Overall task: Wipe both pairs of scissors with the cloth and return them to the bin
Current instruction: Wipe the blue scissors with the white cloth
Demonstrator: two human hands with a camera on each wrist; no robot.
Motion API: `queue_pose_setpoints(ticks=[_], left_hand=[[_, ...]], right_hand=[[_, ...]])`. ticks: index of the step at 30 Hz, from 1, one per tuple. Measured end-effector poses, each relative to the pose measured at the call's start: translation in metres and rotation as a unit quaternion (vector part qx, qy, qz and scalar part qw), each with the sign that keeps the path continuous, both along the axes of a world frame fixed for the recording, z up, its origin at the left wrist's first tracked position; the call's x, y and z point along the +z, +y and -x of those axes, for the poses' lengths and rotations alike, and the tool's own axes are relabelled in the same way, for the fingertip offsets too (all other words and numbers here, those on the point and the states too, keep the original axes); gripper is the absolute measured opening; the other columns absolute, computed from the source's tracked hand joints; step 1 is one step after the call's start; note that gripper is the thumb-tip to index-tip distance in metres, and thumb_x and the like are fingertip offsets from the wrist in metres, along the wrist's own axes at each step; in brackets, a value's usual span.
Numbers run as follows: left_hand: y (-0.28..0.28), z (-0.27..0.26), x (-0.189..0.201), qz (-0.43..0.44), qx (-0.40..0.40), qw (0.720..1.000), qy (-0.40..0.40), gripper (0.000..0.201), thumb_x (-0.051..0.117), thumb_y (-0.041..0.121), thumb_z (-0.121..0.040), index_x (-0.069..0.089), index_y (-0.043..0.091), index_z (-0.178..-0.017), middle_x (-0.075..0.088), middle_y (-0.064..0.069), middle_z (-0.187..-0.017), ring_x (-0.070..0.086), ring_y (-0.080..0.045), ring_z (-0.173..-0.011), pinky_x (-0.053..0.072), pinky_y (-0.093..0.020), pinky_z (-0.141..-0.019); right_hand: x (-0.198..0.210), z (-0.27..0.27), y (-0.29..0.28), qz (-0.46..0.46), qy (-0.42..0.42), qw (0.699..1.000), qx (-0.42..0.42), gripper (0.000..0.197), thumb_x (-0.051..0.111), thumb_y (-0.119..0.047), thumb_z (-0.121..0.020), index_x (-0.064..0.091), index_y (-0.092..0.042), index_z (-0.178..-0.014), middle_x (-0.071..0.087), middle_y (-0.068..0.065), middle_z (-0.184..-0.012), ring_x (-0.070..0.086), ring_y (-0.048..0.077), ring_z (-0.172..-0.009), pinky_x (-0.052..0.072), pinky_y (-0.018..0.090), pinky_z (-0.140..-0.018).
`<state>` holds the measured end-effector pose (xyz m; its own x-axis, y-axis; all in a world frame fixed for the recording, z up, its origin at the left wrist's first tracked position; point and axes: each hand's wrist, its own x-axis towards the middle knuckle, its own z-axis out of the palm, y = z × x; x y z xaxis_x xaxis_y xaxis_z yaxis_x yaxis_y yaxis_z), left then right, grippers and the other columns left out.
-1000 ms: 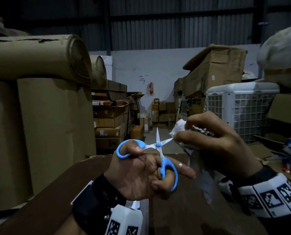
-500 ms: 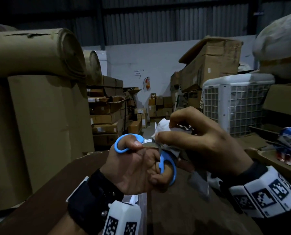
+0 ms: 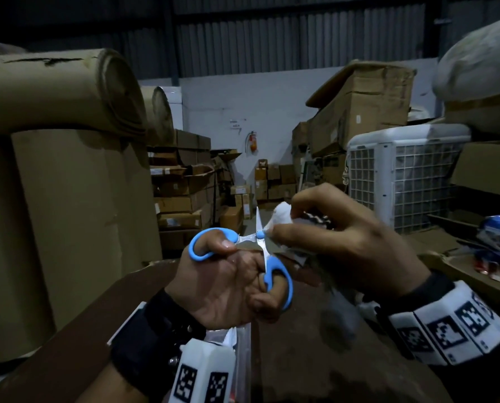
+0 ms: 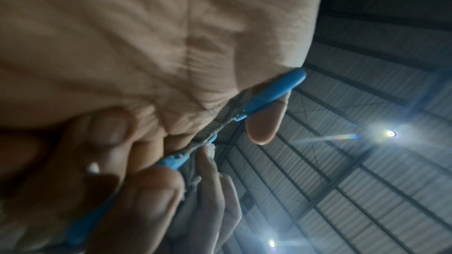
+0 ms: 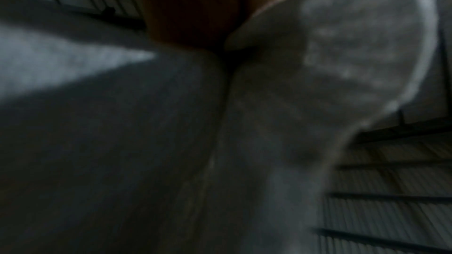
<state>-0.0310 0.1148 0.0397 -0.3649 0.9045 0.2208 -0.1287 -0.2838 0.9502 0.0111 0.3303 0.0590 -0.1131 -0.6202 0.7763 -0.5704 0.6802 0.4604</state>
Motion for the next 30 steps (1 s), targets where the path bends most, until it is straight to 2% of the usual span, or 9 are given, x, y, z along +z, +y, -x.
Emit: queue_pose_setpoints(ticks=[6, 9, 11, 13, 15, 19, 23, 27, 30], left_hand=[[-0.004, 0.003, 0.001, 0.039, -0.047, 0.998, -0.032, 0.089, 0.049, 0.043, -0.077, 0.039, -0.018, -0.141, 0.052, -0.010, -0.073, 0.024, -0.023, -0.066, 0.020, -0.034, -0.065], [-0.002, 0.007, -0.003, 0.027, -0.039, 0.998, -0.032, 0.086, 0.051, 0.043, -0.077, 0.044, -0.016, -0.139, 0.047, -0.011, -0.074, 0.024, -0.024, -0.066, 0.018, -0.036, -0.065], [0.002, 0.006, -0.007, 0.015, -0.020, 0.999, -0.027, 0.067, 0.051, 0.041, -0.075, 0.060, -0.007, -0.121, 0.045, -0.012, -0.078, 0.022, -0.026, -0.065, 0.019, -0.037, -0.063], [0.008, 0.001, -0.012, 0.009, -0.012, 0.999, -0.050, 0.047, 0.060, 0.035, -0.072, 0.053, -0.001, -0.100, 0.046, -0.017, -0.090, 0.030, -0.024, -0.065, 0.023, -0.035, -0.062], [0.011, 0.001, -0.015, 0.015, -0.006, 0.998, -0.066, 0.046, 0.065, 0.032, -0.070, 0.047, 0.000, -0.098, 0.046, -0.019, -0.100, 0.036, -0.023, -0.066, 0.022, -0.036, -0.062], [0.009, 0.002, -0.015, 0.052, -0.018, 0.998, -0.029, 0.058, 0.052, 0.040, -0.077, 0.053, -0.006, -0.112, 0.053, -0.014, -0.075, 0.036, -0.022, -0.063, 0.015, -0.041, -0.064], [0.005, 0.001, -0.009, 0.075, -0.055, 0.996, -0.005, 0.087, 0.050, 0.042, -0.077, 0.039, -0.020, -0.137, 0.051, -0.011, -0.071, 0.041, -0.016, -0.064, 0.030, -0.033, -0.065], [-0.002, 0.003, -0.002, 0.048, -0.102, 0.994, -0.007, 0.092, 0.044, 0.040, -0.077, 0.030, -0.023, -0.141, 0.040, -0.013, -0.067, 0.041, -0.016, -0.064, 0.040, -0.028, -0.067], [-0.004, 0.007, -0.003, 0.046, -0.080, 0.996, -0.017, 0.084, 0.048, 0.041, -0.077, 0.036, -0.018, -0.136, 0.040, -0.013, -0.069, 0.027, -0.023, -0.064, 0.033, -0.032, -0.065]], right_hand=[[0.007, 0.008, 0.025, -0.017, 0.019, 0.995, -0.100, 0.019, 0.075, -0.003, -0.084, 0.075, -0.010, -0.102, 0.060, 0.019, -0.108, 0.057, 0.028, -0.094, 0.055, 0.035, -0.068], [0.010, 0.001, 0.027, 0.043, 0.007, 0.996, -0.073, 0.024, 0.066, -0.015, -0.089, 0.075, -0.012, -0.111, 0.058, 0.018, -0.110, 0.056, 0.024, -0.096, 0.054, 0.033, -0.074], [0.010, -0.008, 0.014, 0.050, 0.006, 0.998, -0.037, 0.026, 0.066, -0.019, -0.091, 0.074, -0.012, -0.115, 0.058, 0.017, -0.111, 0.055, 0.021, -0.098, 0.049, 0.025, -0.080], [0.008, -0.015, -0.001, 0.016, 0.007, 1.000, -0.016, 0.023, 0.065, -0.020, -0.094, 0.075, -0.013, -0.113, 0.060, 0.016, -0.110, 0.055, 0.021, -0.100, 0.047, 0.024, -0.079], [0.005, -0.013, -0.009, -0.032, -0.003, 0.999, -0.019, 0.019, 0.062, -0.019, -0.096, 0.074, -0.015, -0.111, 0.061, 0.015, -0.110, 0.055, 0.023, -0.101, 0.051, 0.030, -0.072], [0.000, 0.003, 0.002, -0.040, -0.007, 0.999, -0.022, 0.018, 0.061, -0.014, -0.096, 0.073, -0.017, -0.110, 0.058, 0.013, -0.109, 0.055, 0.024, -0.096, 0.052, 0.034, -0.065], [-0.001, 0.015, 0.021, -0.042, 0.007, 0.997, -0.058, 0.021, 0.069, -0.014, -0.091, 0.074, -0.016, -0.111, 0.060, 0.015, -0.109, 0.055, 0.024, -0.096, 0.050, 0.028, -0.071], [0.001, 0.017, 0.033, 0.034, 0.038, 0.996, -0.072, 0.023, 0.074, -0.008, -0.087, 0.076, -0.011, -0.109, 0.059, 0.018, -0.106, 0.058, 0.027, -0.093, 0.053, 0.032, -0.076], [0.004, 0.002, 0.017, 0.079, 0.061, 0.995, -0.009, 0.025, 0.071, -0.012, -0.091, 0.074, -0.013, -0.116, 0.052, 0.015, -0.112, 0.054, 0.021, -0.097, 0.046, 0.022, -0.085]])
